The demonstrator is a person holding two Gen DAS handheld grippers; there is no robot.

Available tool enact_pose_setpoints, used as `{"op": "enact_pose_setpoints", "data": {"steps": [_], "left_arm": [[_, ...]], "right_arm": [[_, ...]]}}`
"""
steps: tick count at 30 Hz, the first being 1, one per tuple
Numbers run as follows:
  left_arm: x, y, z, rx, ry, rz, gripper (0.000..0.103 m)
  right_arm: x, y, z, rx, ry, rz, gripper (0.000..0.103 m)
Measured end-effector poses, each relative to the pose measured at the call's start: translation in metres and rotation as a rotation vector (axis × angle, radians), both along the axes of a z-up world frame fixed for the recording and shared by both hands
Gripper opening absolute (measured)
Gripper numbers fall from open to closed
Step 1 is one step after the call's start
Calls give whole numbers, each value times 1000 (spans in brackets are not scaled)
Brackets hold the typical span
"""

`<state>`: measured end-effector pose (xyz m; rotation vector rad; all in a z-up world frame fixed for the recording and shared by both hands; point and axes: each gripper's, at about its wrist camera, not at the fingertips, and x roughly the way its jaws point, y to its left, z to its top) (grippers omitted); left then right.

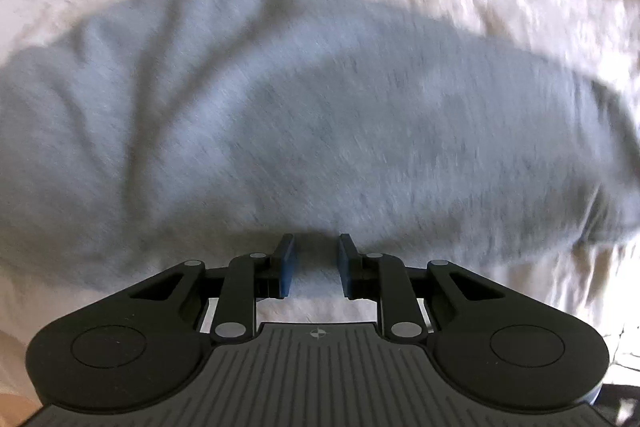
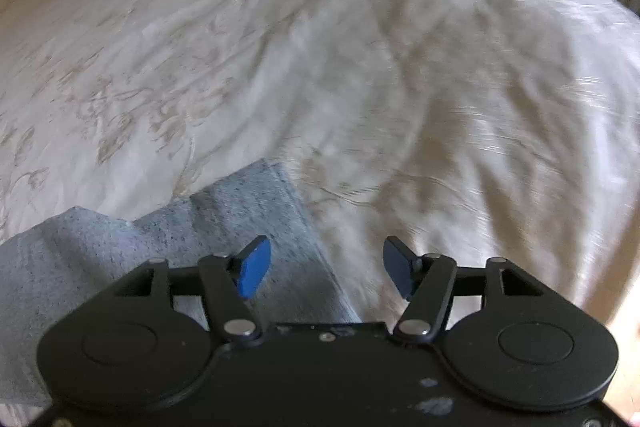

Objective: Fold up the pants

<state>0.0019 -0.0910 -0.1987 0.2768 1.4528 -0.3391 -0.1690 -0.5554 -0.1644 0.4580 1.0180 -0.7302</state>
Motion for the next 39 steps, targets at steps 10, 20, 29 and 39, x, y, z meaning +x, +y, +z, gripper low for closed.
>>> {"op": "enact_pose_setpoints", "data": {"steps": [10, 20, 29, 39], "left_arm": [[-4, -12, -17, 59, 17, 45, 22], [-11, -23, -14, 57, -1, 58, 22], [-6, -2, -15, 4, 35, 52, 22], [18, 17, -20, -60, 143, -28, 23]], "right_arm": [[40, -31, -40, 111, 29, 124, 55], [44, -27, -21, -18, 137, 96, 1], [74, 7, 18, -208, -11, 158, 42], [213, 130, 14, 133, -214, 725, 50]]}}
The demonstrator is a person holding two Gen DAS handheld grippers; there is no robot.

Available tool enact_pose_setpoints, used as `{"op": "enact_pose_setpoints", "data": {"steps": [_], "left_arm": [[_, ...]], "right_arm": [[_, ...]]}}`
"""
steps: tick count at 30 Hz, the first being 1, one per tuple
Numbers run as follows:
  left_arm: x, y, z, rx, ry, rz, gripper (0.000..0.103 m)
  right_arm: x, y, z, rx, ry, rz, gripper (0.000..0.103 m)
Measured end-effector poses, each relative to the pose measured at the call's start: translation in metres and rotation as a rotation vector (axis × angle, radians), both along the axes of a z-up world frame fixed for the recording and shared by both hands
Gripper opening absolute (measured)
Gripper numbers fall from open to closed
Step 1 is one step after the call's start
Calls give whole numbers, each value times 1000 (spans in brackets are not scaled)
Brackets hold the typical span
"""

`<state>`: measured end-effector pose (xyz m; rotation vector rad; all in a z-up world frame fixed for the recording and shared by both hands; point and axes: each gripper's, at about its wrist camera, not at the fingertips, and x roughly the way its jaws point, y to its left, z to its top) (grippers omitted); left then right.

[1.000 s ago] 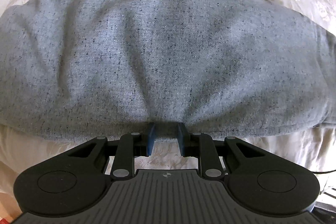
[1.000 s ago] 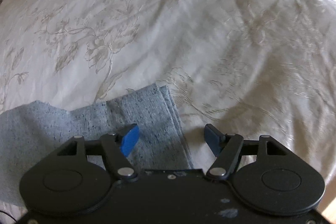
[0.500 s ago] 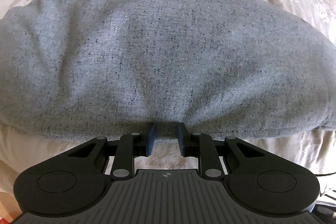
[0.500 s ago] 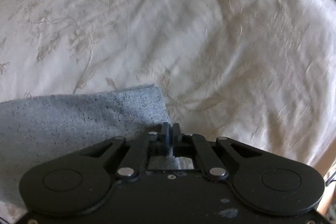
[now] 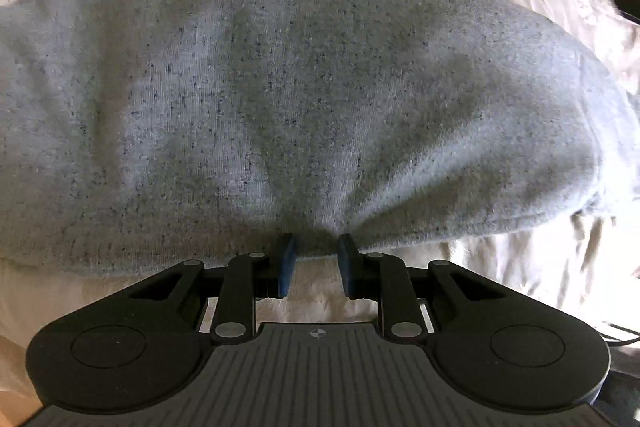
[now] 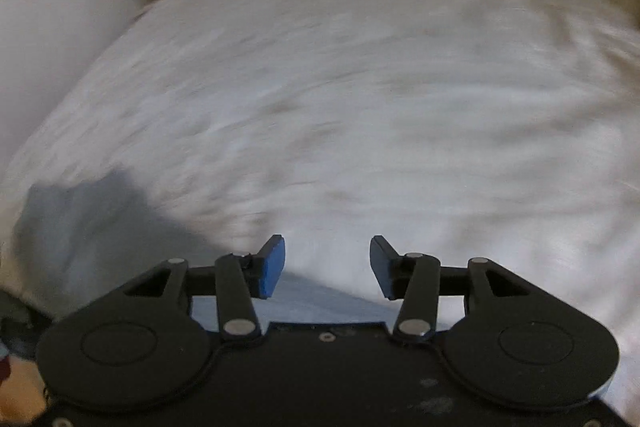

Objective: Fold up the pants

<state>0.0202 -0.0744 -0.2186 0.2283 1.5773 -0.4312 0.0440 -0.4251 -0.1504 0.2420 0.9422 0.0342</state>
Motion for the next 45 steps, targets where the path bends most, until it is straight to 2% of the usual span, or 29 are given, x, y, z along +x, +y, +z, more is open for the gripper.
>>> {"op": "enact_pose_setpoints", "data": {"steps": [4, 5, 8, 12, 13, 15, 16, 19, 23, 25, 26, 27, 28, 29, 31, 33, 39, 40, 41, 42, 43, 45], "left_arm": [[7, 21, -21, -12, 106, 8, 23], [7, 24, -25, -11, 111, 5, 23], [6, 31, -23, -31, 86, -5, 23], [1, 35, -5, -62, 31, -62, 23], [0, 35, 4, -75, 9, -86, 23], [0, 36, 19, -100, -31, -116, 23], [4, 37, 28, -112, -53, -127, 23], [20, 40, 49, -122, -125, -123, 23], [53, 34, 71, -153, -209, -44, 23], [73, 27, 74, -169, -219, -6, 24], [82, 25, 73, -176, -215, 4, 24], [90, 21, 73, -177, -216, 10, 24], [97, 17, 71, -173, -220, 10, 24], [101, 12, 68, -169, -223, 6, 24], [105, 1, 61, -168, -228, -12, 24], [108, -7, 61, -154, -227, -24, 28], [106, -13, 51, -154, -188, 9, 29], [105, -14, 50, -153, -183, 12, 29], [104, -14, 48, -152, -179, 15, 29], [104, -14, 48, -151, -176, 18, 29], [104, -13, 48, -150, -175, 20, 29], [105, -11, 51, -150, -182, 33, 30]], "right_arm": [[52, 49, -24, 36, 64, 186, 50], [65, 60, -31, 38, 82, 234, 50], [90, 82, -46, 42, 138, 328, 50], [110, 95, -64, 80, 207, 402, 49], [111, 95, -62, 105, 227, 417, 45], [117, 99, -69, 146, 271, 444, 16], [117, 102, -71, 162, 272, 452, 4], [112, 109, -60, 132, 221, 442, 3], [89, 123, -37, 62, 114, 455, 2], [78, 133, -29, 49, 82, 472, 2], [73, 139, -28, 28, 67, 469, 4], [71, 141, -29, 5, 54, 448, 14], [69, 139, -30, -7, 43, 422, 39], [72, 136, -33, -11, 46, 387, 58], [81, 123, -41, 22, 63, 321, 57], [95, 109, -52, 85, 117, 291, 57], [124, 88, -83, 225, 262, 346, 57], [127, 87, -88, 253, 286, 357, 46], [130, 86, -93, 297, 307, 371, 12], [132, 85, -95, 334, 315, 378, 5], [132, 85, -94, 345, 311, 375, 4], [126, 90, -82, 300, 248, 385, 3]]}}
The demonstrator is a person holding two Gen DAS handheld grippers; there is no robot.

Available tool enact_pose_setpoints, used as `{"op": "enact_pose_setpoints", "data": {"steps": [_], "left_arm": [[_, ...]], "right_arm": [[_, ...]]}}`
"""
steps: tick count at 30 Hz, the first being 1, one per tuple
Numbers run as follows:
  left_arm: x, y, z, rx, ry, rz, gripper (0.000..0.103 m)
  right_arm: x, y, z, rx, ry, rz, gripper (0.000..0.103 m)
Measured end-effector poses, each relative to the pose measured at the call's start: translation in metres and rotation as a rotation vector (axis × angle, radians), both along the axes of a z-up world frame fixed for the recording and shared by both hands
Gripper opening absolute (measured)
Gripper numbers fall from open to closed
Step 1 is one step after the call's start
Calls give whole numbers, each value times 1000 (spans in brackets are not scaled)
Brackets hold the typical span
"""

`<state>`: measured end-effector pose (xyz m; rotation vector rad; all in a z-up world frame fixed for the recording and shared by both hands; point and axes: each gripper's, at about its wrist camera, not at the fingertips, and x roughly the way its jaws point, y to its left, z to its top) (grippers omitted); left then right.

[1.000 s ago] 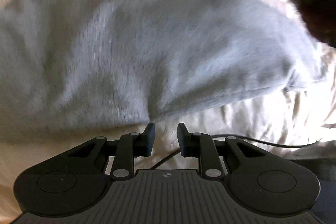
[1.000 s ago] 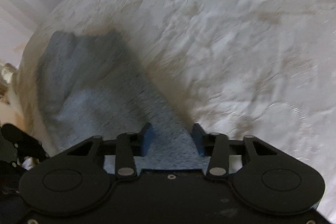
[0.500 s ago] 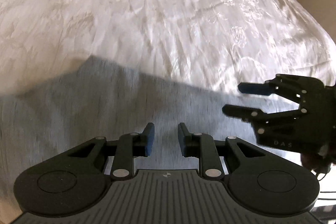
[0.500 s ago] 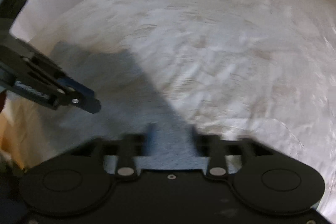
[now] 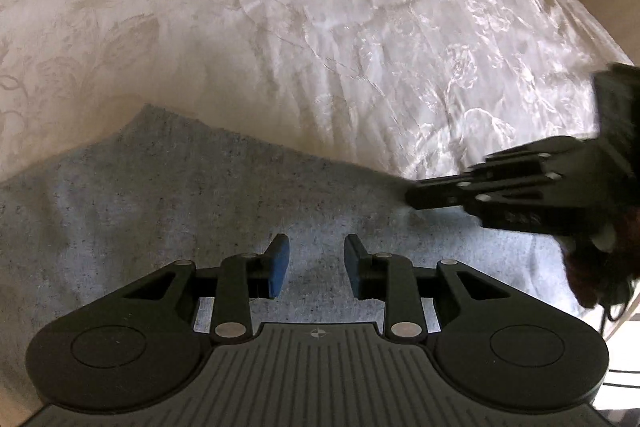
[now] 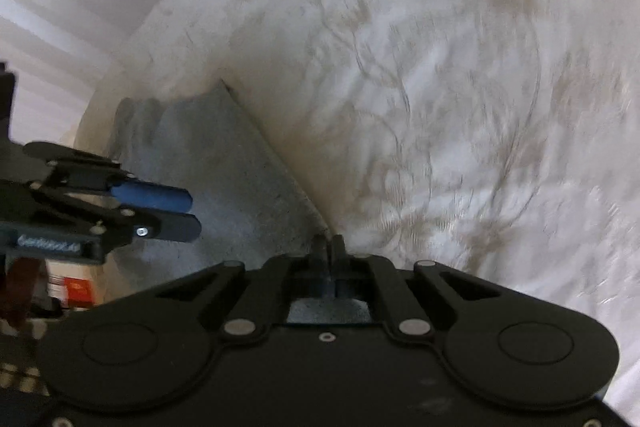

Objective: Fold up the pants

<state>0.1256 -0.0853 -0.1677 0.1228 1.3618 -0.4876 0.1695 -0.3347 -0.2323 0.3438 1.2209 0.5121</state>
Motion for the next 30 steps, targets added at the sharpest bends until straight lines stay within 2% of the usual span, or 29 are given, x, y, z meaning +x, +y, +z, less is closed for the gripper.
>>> {"op": "enact_pose_setpoints", "data": {"steps": [2, 3, 4, 5, 6, 8, 12, 18, 19, 22, 26, 28, 30], "left_arm": [[3, 4, 5, -15, -12, 24, 34], [5, 6, 8, -32, -20, 41, 48], [7, 8, 11, -52, -26, 57, 57], [10, 9, 13, -71, -31, 72, 76], [13, 9, 15, -88, -36, 89, 83], [17, 7, 17, -94, -48, 113, 83], [22, -4, 9, -34, -51, 115, 84], [22, -10, -26, 225, -17, 115, 82], [20, -7, -32, 248, -9, 121, 82], [16, 10, -44, 243, 32, 164, 82], [13, 25, -45, 232, 43, 191, 83], [12, 29, -46, 225, 47, 198, 83], [12, 33, -46, 216, 47, 201, 83]], "right_arm": [[-13, 10, 21, -53, -87, 18, 3], [-20, 16, 30, -84, -128, 35, 3], [-27, 23, 38, -114, -166, 57, 4], [-36, 31, 45, -143, -200, 87, 4], [-44, 40, 49, -164, -224, 116, 4], [-60, 56, 51, -197, -249, 160, 4], [-82, 81, 43, -231, -254, 218, 4], [-85, 92, 35, -242, -242, 227, 5], [-82, 96, 31, -243, -240, 222, 6], [-82, 88, 43, -242, -247, 197, 13], [-60, 65, 49, -219, -241, 69, 35], [-44, 58, 41, -234, -219, 28, 35], [-30, 57, 30, -237, -183, 42, 37]]}}
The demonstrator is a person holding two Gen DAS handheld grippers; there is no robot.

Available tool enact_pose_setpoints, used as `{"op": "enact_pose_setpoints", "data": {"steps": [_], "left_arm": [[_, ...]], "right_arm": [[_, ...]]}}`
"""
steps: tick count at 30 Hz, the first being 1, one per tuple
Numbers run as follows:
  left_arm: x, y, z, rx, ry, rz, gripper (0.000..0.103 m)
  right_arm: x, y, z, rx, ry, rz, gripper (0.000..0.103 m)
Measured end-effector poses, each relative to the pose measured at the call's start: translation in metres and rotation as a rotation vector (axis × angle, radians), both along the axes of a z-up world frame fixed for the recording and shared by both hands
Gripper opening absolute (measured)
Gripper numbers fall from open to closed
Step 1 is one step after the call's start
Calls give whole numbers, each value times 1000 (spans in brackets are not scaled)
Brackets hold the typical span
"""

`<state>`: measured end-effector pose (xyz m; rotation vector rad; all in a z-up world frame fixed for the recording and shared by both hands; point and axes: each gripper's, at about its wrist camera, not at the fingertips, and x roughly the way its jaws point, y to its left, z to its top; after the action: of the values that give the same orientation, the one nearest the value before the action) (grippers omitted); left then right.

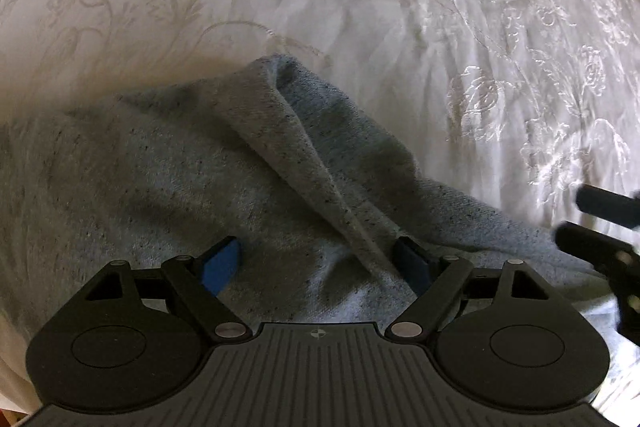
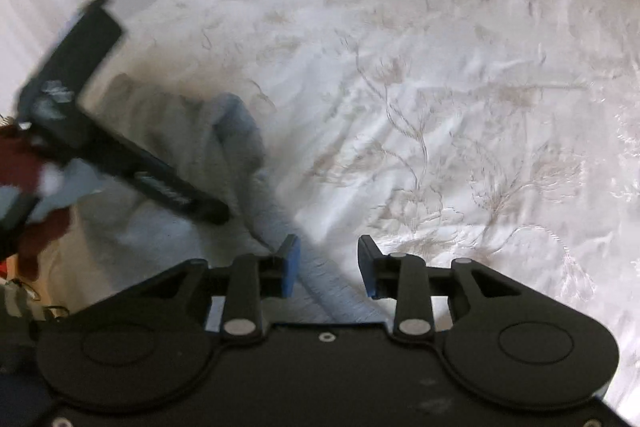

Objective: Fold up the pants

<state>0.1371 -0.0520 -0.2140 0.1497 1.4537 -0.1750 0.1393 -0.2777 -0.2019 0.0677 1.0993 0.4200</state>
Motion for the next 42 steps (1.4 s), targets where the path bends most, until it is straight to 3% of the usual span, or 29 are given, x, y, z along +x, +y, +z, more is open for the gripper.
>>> {"op": "enact_pose_setpoints", "data": {"steps": [7, 8, 9, 10, 12, 13, 16, 20, 23, 29, 32, 35, 42], "left_arm": [[-5, 15, 1, -19, 2, 12, 83], [-6, 16, 1, -20, 1, 13, 83], [-1, 13, -1, -21, 3, 15, 83], [-1, 16, 1, -27, 2, 16, 83], [-1, 18, 6, -43, -4, 13, 83], [-2, 19, 9, -45, -13, 8, 83], [0, 19, 11, -37, -18, -12, 83], [7, 18, 17, -70, -28, -5, 83], [11, 16, 29, -110, -72, -32, 83], [34, 10, 32, -149, -141, -60, 83], [52, 0, 27, -156, -148, -48, 83], [64, -1, 21, -165, -166, -48, 83], [64, 8, 44, -213, -216, -45, 83]], "right_arm": [[18, 20, -33, -13, 97, 137, 37], [18, 23, -36, -17, 107, 147, 12], [18, 25, -36, -21, 109, 155, 5], [12, 27, -29, -39, 104, 169, 2], [4, 40, -15, -197, -37, 214, 1], [1, 38, -12, -266, -92, 183, 0], [15, 20, -27, -210, 16, 28, 0], [13, 39, -31, -283, -7, 78, 5], [14, 19, -14, -231, -33, -61, 26], [-19, -35, 40, -234, -144, -294, 27], [-54, -38, 63, -231, -182, -291, 27], [-84, -24, 71, -209, -124, -255, 27], [-112, 33, 26, -182, 20, -154, 24]]}}
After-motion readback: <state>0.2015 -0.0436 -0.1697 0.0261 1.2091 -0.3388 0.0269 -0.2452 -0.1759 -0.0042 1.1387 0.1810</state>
